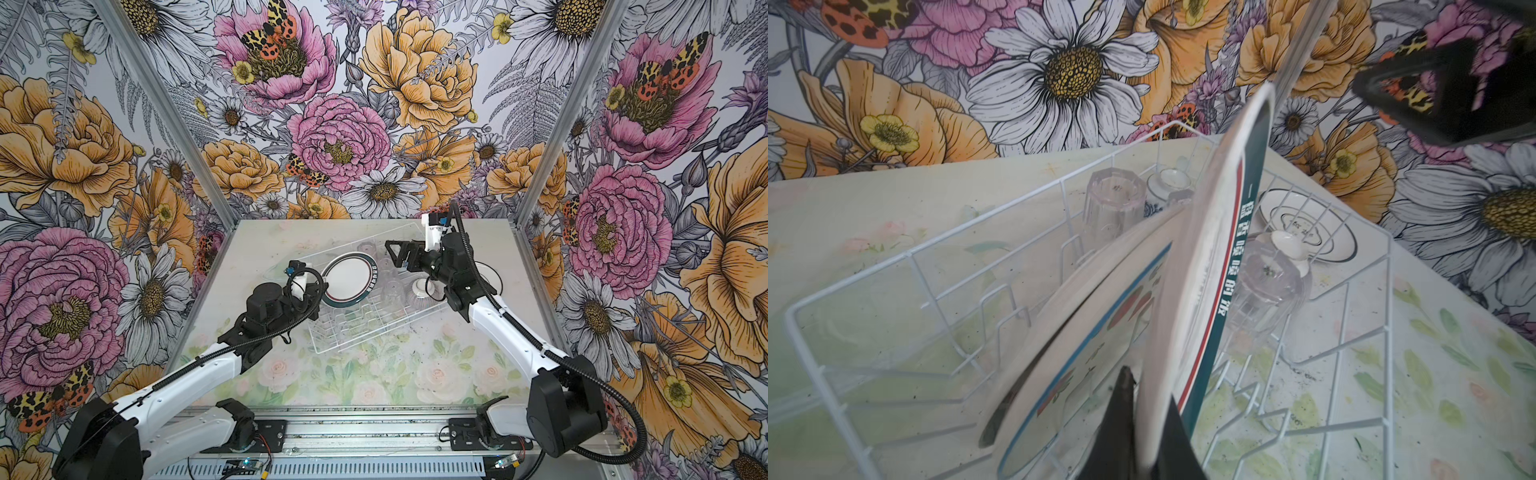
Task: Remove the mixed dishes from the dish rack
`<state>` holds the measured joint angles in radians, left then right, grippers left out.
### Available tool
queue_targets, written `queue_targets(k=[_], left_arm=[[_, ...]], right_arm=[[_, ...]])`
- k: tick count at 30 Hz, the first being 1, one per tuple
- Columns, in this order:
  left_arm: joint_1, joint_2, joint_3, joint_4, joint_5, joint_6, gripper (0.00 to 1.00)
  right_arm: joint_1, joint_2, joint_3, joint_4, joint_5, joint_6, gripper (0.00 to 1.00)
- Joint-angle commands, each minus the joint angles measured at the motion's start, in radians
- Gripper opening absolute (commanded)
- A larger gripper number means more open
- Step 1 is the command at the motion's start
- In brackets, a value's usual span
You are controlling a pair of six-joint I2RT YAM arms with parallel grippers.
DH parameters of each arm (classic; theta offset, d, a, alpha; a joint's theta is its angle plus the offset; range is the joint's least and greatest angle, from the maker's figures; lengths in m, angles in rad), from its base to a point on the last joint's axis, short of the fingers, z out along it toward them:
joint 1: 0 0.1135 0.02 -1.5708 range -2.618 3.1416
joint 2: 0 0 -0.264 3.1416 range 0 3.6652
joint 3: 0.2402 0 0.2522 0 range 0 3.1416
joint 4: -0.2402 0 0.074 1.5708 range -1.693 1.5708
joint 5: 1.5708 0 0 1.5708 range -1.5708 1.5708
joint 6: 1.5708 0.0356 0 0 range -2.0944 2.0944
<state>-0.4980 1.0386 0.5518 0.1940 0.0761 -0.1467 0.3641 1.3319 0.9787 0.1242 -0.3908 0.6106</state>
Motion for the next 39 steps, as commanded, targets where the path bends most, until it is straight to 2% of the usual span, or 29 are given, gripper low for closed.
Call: queue_targets(k=[1,16,21,27,31,39], left_arm=[[0.012,-0.028,0.041,0.133,-0.002,-0.103,0.00],[0.019,0.104,0.132,0.368,0.150,-0.312,0.00],[0.018,0.128,0.141,0.438,0.160,-0.365,0.00],[0.017,0.165,0.152,0.474,0.180,-0.420,0.00],[0.017,0.178,0.150,0.511,0.191,-0.467,0.00],[0.009,0.212,0.158,0.548,0.208,-0.529,0.00]], right_arm=[[0.012,0.025,0.016,0.043,-0.024,0.027,1.00],[0.046,0.053,0.038,0.105,-0.051,0.066,0.99],[0.055,0.061,0.040,0.134,-0.056,0.081,0.94],[0.061,0.078,0.043,0.195,-0.061,0.114,0.83],[0.064,0.091,0.046,0.240,-0.069,0.134,0.68],[0.067,0.109,0.042,0.300,-0.057,0.165,0.48]])
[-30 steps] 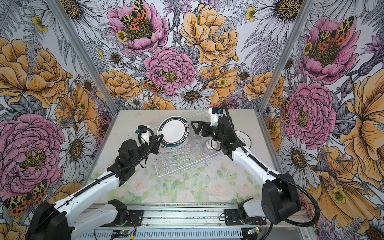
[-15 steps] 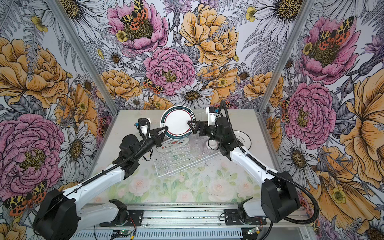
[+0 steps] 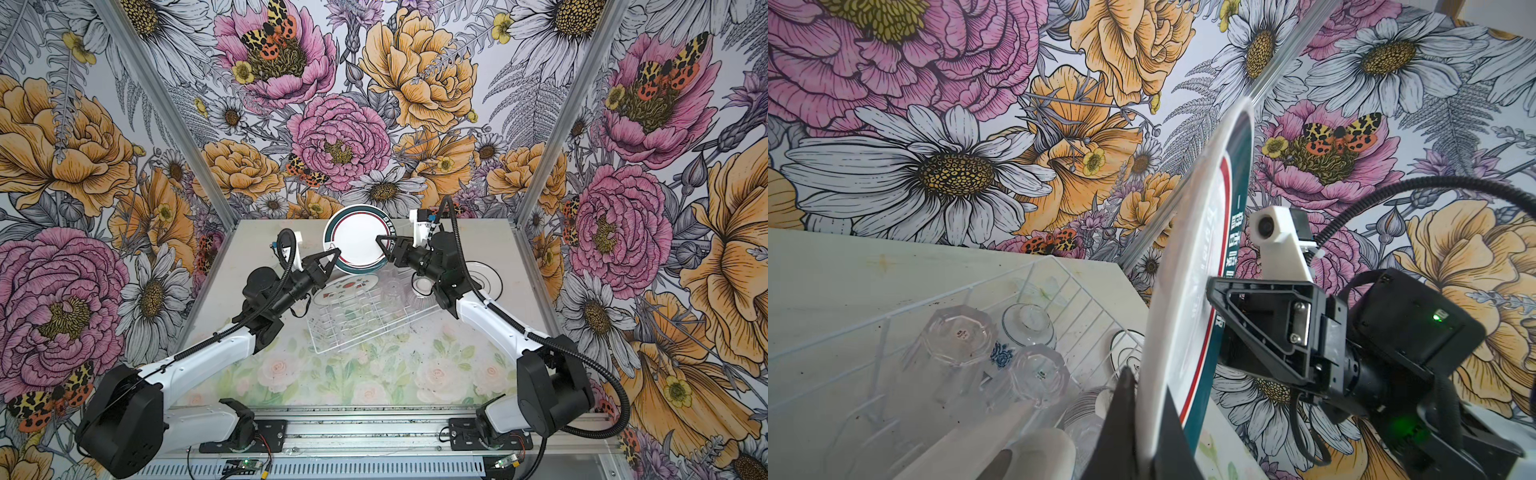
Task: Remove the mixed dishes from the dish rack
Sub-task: 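Hold the plate up with the left gripper while the right gripper grasps its rim, then carry the plate with the right gripper beside the rack and lower it onto the table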
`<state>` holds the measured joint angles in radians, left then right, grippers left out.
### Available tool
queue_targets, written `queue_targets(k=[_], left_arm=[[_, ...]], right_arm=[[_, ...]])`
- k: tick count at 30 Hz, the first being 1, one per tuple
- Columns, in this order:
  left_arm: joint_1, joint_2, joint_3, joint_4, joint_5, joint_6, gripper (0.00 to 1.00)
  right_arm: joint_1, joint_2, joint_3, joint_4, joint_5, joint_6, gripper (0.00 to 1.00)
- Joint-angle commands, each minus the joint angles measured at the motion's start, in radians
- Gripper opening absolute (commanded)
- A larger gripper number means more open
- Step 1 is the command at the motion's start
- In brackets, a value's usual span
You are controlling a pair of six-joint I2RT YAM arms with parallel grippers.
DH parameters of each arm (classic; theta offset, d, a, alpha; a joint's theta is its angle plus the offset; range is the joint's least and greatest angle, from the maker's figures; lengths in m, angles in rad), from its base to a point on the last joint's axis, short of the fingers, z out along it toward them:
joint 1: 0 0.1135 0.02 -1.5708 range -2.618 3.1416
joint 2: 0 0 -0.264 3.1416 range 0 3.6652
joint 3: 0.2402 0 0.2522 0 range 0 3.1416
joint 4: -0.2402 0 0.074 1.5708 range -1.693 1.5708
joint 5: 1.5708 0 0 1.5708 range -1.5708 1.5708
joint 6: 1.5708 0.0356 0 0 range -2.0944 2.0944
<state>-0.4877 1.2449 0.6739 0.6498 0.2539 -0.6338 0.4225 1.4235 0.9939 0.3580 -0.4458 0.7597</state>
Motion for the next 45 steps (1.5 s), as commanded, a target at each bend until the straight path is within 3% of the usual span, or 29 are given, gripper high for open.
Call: queue_targets(k=[1,5,9,16,17,18,22,34,45], left_arm=[[-0.002,0.010,0.039,0.094,0.031,-0.046,0.00],[-0.005,0.020,0.041,0.095,0.028,-0.058,0.00],[-0.005,0.027,0.042,0.085,0.029,-0.057,0.00],[0.004,0.028,0.053,0.061,0.039,-0.050,0.01],[0.005,0.028,0.053,0.062,0.042,-0.047,0.16],[0.003,0.027,0.053,0.060,0.042,-0.044,0.38],[0.003,0.015,0.045,0.055,0.025,-0.039,0.97],[-0.008,-0.122,0.017,-0.139,-0.101,0.073,0.99],[-0.014,-0.194,-0.031,-0.224,-0.142,0.114,0.99]], right_arm=[[0.011,0.020,0.025,0.077,-0.002,0.022,0.43],[0.011,0.024,0.020,0.102,0.007,0.042,0.29],[0.011,0.031,0.023,0.098,0.012,0.051,0.02],[0.010,0.032,0.018,0.103,0.021,0.061,0.00],[0.011,0.030,0.017,0.102,0.024,0.062,0.00],[0.011,0.028,0.017,0.101,0.029,0.066,0.00],[0.000,0.024,0.008,0.101,0.057,0.098,0.00],[-0.118,0.025,-0.054,0.180,0.079,0.185,0.00],[-0.334,-0.157,-0.198,0.091,0.230,0.229,0.00]])
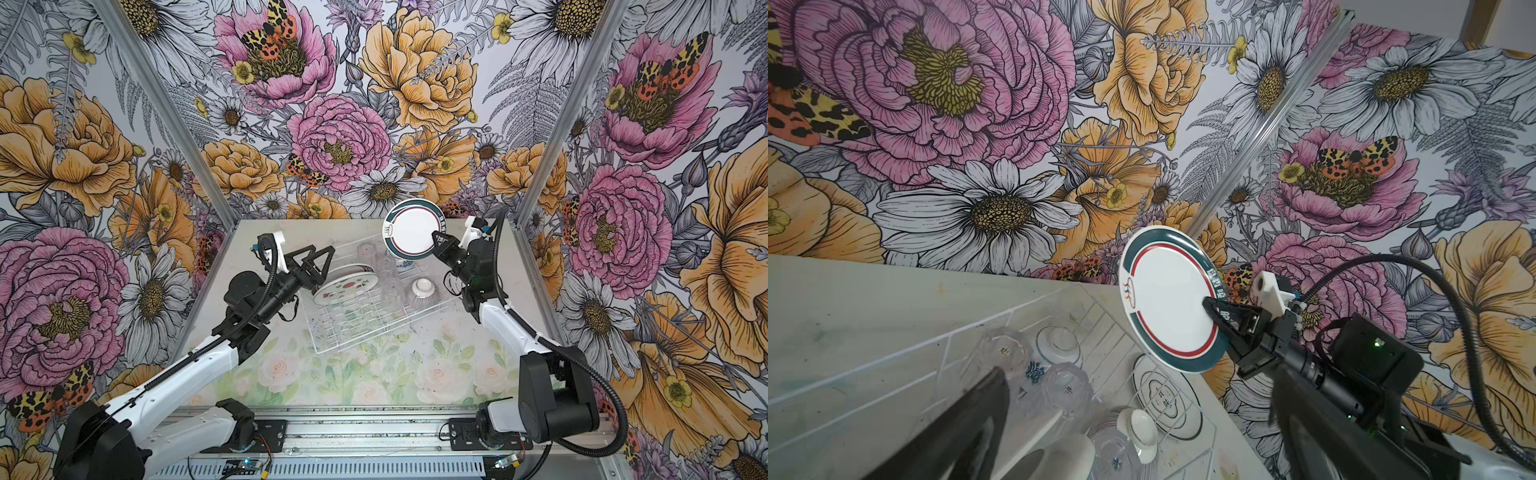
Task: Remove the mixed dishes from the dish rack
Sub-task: 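Carry the plate with the right gripper beside the rack and lower it onto the table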
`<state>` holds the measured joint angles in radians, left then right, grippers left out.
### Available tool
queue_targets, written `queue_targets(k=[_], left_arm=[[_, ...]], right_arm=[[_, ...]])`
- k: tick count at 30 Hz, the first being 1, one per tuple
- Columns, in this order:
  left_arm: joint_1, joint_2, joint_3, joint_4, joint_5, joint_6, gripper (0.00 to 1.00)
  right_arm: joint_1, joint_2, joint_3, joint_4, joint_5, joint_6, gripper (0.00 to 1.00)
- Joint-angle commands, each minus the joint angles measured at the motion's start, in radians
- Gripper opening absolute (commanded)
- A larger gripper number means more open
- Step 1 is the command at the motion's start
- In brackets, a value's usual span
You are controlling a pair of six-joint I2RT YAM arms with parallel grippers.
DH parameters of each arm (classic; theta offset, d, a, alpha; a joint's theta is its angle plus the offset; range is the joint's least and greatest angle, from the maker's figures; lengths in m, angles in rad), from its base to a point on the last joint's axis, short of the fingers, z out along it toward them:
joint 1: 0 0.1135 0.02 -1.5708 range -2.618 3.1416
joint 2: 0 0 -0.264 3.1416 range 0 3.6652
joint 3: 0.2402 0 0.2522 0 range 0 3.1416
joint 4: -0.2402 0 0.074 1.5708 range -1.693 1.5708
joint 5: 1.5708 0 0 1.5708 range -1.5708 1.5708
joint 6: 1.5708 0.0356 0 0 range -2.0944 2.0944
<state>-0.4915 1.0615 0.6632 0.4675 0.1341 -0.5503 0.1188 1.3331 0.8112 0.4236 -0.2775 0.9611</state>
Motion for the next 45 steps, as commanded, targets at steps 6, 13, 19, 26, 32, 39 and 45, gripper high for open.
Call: queue_targets(k=[6,13,19,26,32,39,45], left_arm=[[-0.021,-0.021,-0.023,-0.112,-0.013,0.056,0.99],[-0.029,-0.026,-0.030,-0.114,-0.032,0.062,0.99],[-0.031,-0.003,-0.021,-0.115,-0.015,0.056,0.99],[-0.033,-0.003,-0.019,-0.114,-0.022,0.047,0.99],[-0.030,0.002,-0.017,-0.127,-0.039,0.043,0.99],[-0.030,0.006,-0.017,-0.128,-0.035,0.043,0.99],[-0.026,0.018,-0.014,-0.149,-0.041,0.026,0.99]], right_arm=[[-0.143,-0.187,-0.079,-0.071,0.118,0.003,0.00],[-0.229,-0.266,-0.142,-0.122,0.179,-0.011,0.00],[-0.294,-0.270,-0.190,-0.151,0.221,0.021,0.00],[-0.406,-0.192,-0.234,-0.166,0.173,0.092,0.00],[-0.438,-0.139,-0.244,-0.166,0.164,0.067,0.00],[-0.442,-0.035,-0.223,-0.166,0.100,0.060,0.00],[-0.438,0.090,-0.176,-0.148,0.017,0.084,0.00]])
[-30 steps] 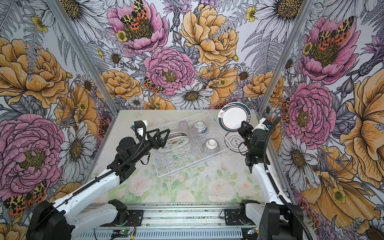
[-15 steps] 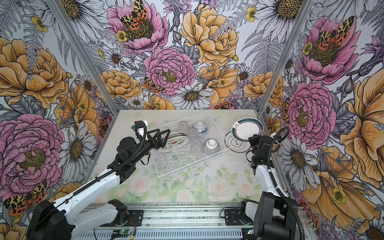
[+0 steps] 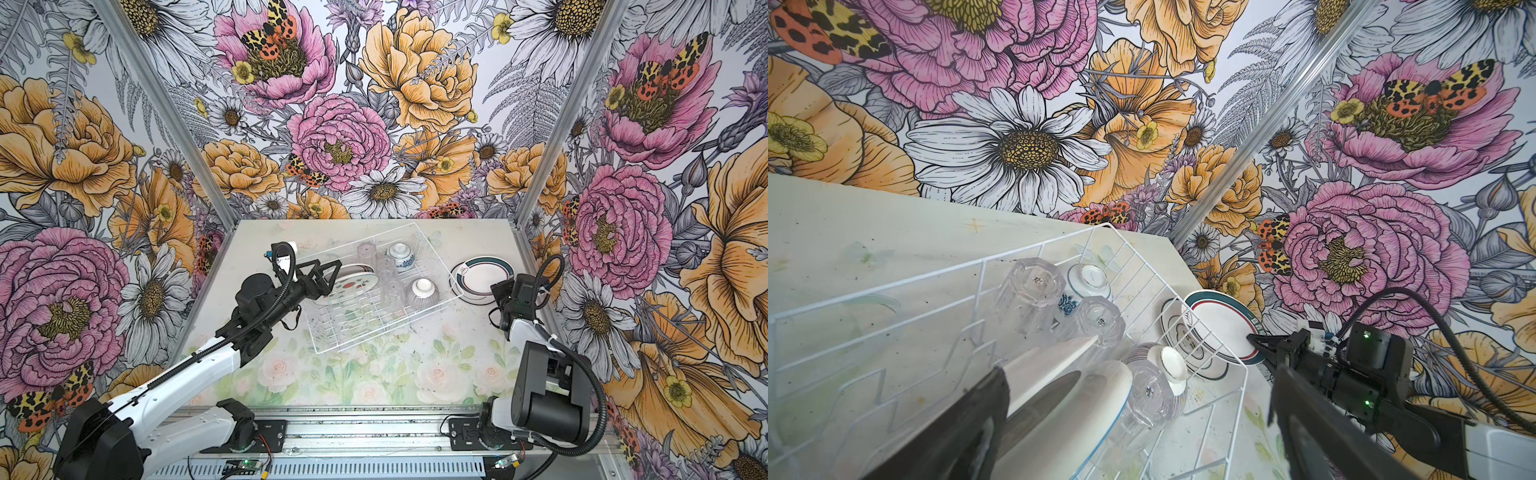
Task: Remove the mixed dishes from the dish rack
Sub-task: 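Carry the plate with the right gripper beside the rack and lower it onto the table, then open the right gripper, releasing the plate, and raise it away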
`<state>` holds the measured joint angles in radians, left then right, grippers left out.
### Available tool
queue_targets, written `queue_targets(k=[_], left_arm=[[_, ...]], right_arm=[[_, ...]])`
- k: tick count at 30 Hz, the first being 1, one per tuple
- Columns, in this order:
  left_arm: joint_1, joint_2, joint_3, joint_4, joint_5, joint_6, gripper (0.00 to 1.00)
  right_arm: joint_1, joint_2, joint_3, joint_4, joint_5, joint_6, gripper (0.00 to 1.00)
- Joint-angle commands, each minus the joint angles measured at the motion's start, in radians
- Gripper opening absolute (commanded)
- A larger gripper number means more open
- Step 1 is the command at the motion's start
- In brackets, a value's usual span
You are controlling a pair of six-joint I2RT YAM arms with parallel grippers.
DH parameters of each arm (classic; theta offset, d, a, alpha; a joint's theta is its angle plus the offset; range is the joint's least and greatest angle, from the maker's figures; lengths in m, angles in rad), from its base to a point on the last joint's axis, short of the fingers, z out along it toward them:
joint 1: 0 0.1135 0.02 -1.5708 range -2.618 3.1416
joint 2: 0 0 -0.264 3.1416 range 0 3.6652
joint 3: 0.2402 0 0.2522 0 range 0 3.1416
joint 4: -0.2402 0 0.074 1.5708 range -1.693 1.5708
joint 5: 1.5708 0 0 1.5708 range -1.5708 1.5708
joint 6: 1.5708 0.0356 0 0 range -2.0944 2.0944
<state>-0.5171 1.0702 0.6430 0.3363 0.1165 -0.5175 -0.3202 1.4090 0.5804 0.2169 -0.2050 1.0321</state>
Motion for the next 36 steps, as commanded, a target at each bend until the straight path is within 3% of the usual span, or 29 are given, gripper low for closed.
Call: queue_targets(k=[1,18,26,36], left_arm=[[-0.001,0.010,0.005,-0.018,-0.023,-0.010,0.99],[0.001,0.029,0.023,-0.038,-0.022,-0.013,0.99],[0.001,0.026,0.023,-0.025,-0.027,-0.016,0.99],[-0.001,0.014,0.007,-0.016,-0.044,-0.023,0.99]], right_arm=[[0.003,0.025,0.056,0.062,-0.051,0.012,0.00],[0.027,0.166,0.071,0.115,-0.082,0.008,0.00],[0.042,0.165,0.089,0.071,-0.059,-0.004,0.62],[0.057,0.178,0.148,-0.079,-0.015,-0.056,0.99]])
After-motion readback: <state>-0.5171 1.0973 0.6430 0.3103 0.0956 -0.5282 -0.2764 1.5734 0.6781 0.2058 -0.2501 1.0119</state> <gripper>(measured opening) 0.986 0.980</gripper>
